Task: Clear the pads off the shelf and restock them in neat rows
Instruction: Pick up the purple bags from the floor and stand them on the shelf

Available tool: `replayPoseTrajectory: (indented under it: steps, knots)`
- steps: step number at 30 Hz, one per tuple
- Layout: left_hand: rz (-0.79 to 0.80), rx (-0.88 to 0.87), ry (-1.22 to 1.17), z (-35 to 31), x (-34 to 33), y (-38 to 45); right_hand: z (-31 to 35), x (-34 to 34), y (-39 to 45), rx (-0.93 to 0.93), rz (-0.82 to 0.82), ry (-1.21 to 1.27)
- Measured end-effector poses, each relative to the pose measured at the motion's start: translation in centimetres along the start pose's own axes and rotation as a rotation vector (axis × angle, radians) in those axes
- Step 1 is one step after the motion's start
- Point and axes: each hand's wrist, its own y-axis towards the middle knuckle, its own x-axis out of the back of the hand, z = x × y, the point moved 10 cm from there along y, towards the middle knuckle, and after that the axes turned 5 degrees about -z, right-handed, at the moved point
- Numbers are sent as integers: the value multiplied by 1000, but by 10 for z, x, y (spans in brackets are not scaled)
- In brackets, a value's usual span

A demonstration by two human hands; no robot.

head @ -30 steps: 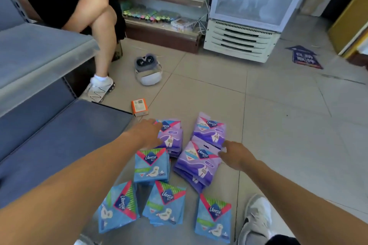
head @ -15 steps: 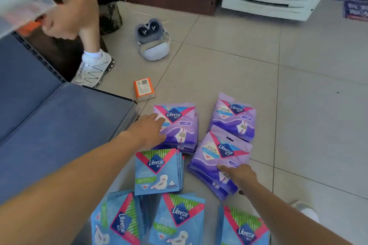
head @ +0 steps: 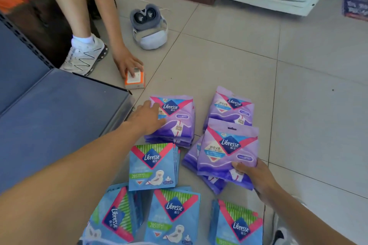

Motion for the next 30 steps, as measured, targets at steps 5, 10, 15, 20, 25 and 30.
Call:
replayPoseTrajectory:
  steps: [5, 10, 15, 20, 25, 30]
  knots:
    - [-6, 114, -212, 8, -22, 13, -4, 4, 1, 27, 34, 73]
    - [-43, 224, -505, 16, -35, 24, -6, 0, 7, 19, 46, 98]
    - [-107, 349, -620, 27, -17, 19, 5, -6, 1, 32, 40, 108]
    - [-154, 326, -773, 24, 20, -2, 47, -19, -26, 81, 67, 124]
    - [-264, 244, -932, 25, 94, -55, 118, -41, -71, 185, 121, 133]
    - [-401, 123, -967, 34, 197, -137, 201, -80, -138, 314, 227, 128]
